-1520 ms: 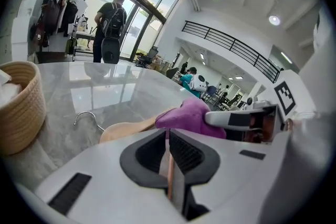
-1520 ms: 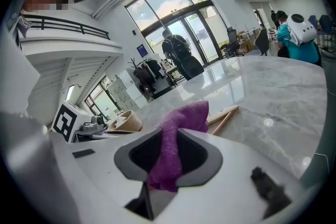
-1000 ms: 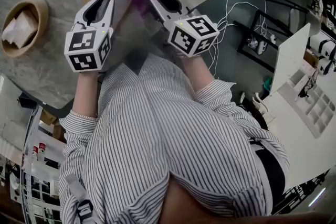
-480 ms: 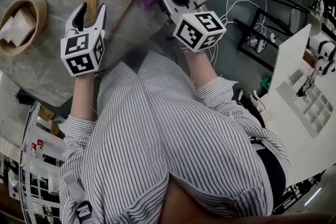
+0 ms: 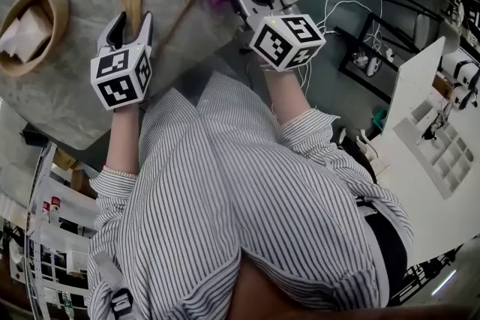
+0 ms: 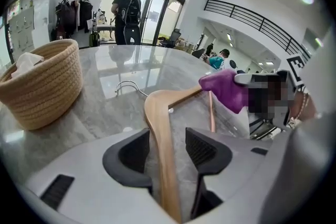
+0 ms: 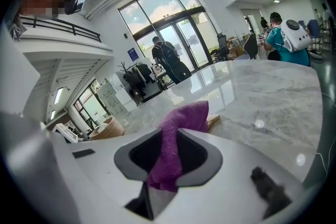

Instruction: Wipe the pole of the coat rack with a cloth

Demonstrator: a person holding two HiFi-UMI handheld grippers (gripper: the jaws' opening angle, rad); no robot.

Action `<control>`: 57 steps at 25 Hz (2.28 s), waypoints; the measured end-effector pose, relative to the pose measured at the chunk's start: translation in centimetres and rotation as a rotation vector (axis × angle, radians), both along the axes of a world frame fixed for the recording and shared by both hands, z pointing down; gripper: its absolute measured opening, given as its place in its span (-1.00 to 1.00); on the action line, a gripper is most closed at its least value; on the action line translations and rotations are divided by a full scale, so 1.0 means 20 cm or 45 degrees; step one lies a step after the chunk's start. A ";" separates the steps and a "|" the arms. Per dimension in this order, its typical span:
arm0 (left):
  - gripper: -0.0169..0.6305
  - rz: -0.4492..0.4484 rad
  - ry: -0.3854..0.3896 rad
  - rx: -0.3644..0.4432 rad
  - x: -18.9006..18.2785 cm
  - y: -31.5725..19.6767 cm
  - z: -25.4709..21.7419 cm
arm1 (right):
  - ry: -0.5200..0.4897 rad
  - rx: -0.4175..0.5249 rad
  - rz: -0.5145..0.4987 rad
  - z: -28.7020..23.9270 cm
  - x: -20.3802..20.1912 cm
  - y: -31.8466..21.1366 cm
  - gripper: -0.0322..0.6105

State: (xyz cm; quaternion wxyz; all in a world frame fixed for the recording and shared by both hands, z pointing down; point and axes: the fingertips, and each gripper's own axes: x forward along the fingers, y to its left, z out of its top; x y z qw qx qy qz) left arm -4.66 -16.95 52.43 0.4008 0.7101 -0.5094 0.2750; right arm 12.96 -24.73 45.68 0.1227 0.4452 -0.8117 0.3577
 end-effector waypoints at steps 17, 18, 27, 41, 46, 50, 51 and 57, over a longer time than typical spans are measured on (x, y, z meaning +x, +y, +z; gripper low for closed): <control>-0.61 -0.006 -0.059 -0.047 -0.03 0.04 0.05 | 0.039 0.046 0.070 0.01 0.05 -0.14 -0.62; -0.61 -0.008 -0.055 -0.046 -0.04 0.04 0.05 | 0.043 0.052 0.078 0.01 0.05 -0.15 -0.62; -0.62 -0.039 -0.043 -0.051 -0.04 0.02 0.05 | 0.074 0.067 0.158 0.06 0.14 -0.30 -0.62; -0.63 -0.067 -0.046 -0.044 -0.04 0.02 0.04 | 0.190 -0.013 0.172 0.21 0.18 -0.35 -0.62; -0.63 -0.079 -0.046 -0.035 -0.04 0.02 0.04 | 0.211 -0.034 0.144 0.24 0.16 -0.35 -0.62; -0.63 -0.089 -0.040 -0.031 -0.03 0.02 0.03 | 0.184 -0.050 0.130 0.26 0.14 -0.35 -0.62; -0.63 -0.088 -0.034 -0.027 -0.03 0.02 0.03 | 0.178 -0.053 0.127 0.26 0.13 -0.35 -0.62; -0.64 -0.094 -0.010 -0.024 -0.03 0.01 0.04 | 0.169 -0.052 0.078 0.28 0.06 -0.33 -0.62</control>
